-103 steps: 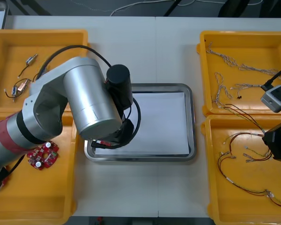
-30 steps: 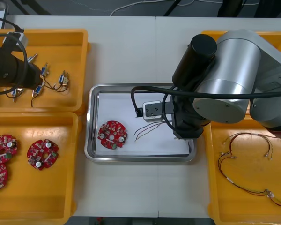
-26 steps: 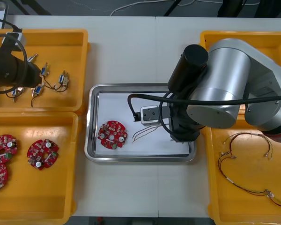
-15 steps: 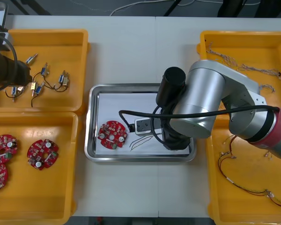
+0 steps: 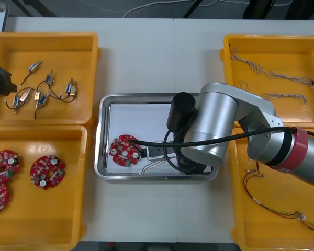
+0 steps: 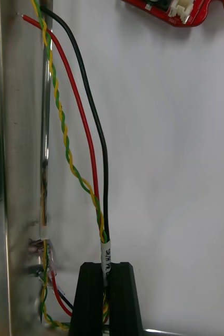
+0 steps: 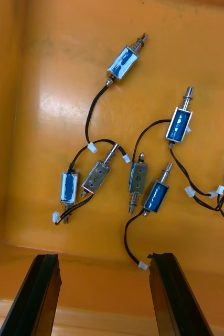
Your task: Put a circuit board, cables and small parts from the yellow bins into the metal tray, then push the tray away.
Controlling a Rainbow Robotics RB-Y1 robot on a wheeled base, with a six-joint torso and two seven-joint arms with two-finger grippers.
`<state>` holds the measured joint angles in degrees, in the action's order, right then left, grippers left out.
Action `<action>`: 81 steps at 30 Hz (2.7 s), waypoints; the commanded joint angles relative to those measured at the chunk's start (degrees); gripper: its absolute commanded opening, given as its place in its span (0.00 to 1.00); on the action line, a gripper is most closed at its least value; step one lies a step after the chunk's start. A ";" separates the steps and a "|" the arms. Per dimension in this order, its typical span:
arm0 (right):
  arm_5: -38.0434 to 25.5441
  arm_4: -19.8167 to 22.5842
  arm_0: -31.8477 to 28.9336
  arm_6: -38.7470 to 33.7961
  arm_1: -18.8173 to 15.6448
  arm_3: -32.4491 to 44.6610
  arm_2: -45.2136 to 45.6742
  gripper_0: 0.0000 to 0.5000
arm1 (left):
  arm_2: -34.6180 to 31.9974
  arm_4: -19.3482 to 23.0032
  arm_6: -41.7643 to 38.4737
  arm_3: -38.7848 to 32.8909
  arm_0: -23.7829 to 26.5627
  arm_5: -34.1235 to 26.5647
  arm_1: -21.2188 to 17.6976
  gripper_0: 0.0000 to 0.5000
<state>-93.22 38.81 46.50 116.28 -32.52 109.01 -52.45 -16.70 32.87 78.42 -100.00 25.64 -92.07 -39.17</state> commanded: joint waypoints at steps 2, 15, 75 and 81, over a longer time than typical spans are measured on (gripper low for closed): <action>1.20 -1.10 1.93 1.67 1.41 0.50 -0.72 0.60 | -2.99 1.76 3.49 -0.02 -2.44 1.19 -3.37 1.00; 0.76 -0.31 2.01 1.67 1.15 1.30 1.65 1.00 | -3.34 2.29 3.14 4.47 -1.12 4.27 -3.37 1.00; -16.78 10.50 -1.68 -28.83 -16.08 1.65 44.89 1.00 | 6.07 -3.96 14.57 37.25 18.04 13.23 -4.69 0.89; -16.78 9.80 -1.68 -27.86 -16.08 -1.25 46.91 1.00 | 6.77 -3.34 16.50 39.36 18.04 14.99 -5.13 0.90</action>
<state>-109.79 49.32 44.99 88.36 -46.60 108.84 -8.40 -10.66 29.61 91.18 -61.74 41.12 -78.73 -41.06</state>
